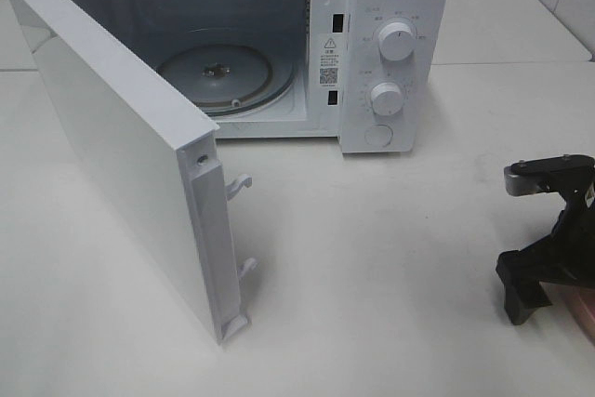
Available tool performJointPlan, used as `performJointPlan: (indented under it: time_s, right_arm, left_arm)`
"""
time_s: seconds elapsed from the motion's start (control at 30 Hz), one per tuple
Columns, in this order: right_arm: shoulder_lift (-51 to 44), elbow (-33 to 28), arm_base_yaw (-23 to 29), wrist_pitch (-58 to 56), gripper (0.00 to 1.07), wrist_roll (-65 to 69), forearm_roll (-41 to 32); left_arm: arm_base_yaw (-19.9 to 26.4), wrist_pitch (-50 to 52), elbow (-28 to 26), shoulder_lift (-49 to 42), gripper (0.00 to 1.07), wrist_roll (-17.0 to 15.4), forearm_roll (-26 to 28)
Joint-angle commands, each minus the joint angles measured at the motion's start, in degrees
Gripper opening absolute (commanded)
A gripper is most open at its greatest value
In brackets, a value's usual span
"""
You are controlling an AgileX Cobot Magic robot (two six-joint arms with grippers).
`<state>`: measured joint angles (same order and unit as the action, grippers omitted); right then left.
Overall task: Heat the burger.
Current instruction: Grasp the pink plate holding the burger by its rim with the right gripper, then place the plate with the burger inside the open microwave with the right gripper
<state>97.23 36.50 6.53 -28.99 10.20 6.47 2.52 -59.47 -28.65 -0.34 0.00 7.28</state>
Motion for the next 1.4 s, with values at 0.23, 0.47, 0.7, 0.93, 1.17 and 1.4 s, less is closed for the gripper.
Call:
performJointPlan:
  time_s: [0.23,0.47,0.7,0.93,1.17,1.4]
  right_arm:
    - [0.57,-0.29,-0.34,-0.69,0.54,7.62,6.93]
    - [1.03,-0.34,-0.34,-1.89,0.14,9.91,10.03]
    - [0.97,-0.34,-0.11,-2.81,0.00,9.97,9.97]
    - [-0.40,-0.34,0.17,-4.70,0.00,12.72,11.80]
    - [-2.98,-0.34,6.19,-11.57,0.00,24.12,22.80]
    - [-5.21,-0.34,10.66,-16.39,0.00,27.79,25.95]
  left_arm:
    - [0.11,0.29,0.11,-1.38,1.00,0.00,0.23]
    - [0.11,0.29,0.11,-1.38,1.00,0.00,0.23]
    - [0.11,0.29,0.11,-1.38,1.00,0.00,0.23]
    - [0.11,0.29,0.11,-1.38,1.00,0.00,0.23]
    - [0.11,0.29,0.11,-1.38,1.00,0.00,0.23]
    - [0.11,0.29,0.11,-1.38,1.00,0.00,0.23]
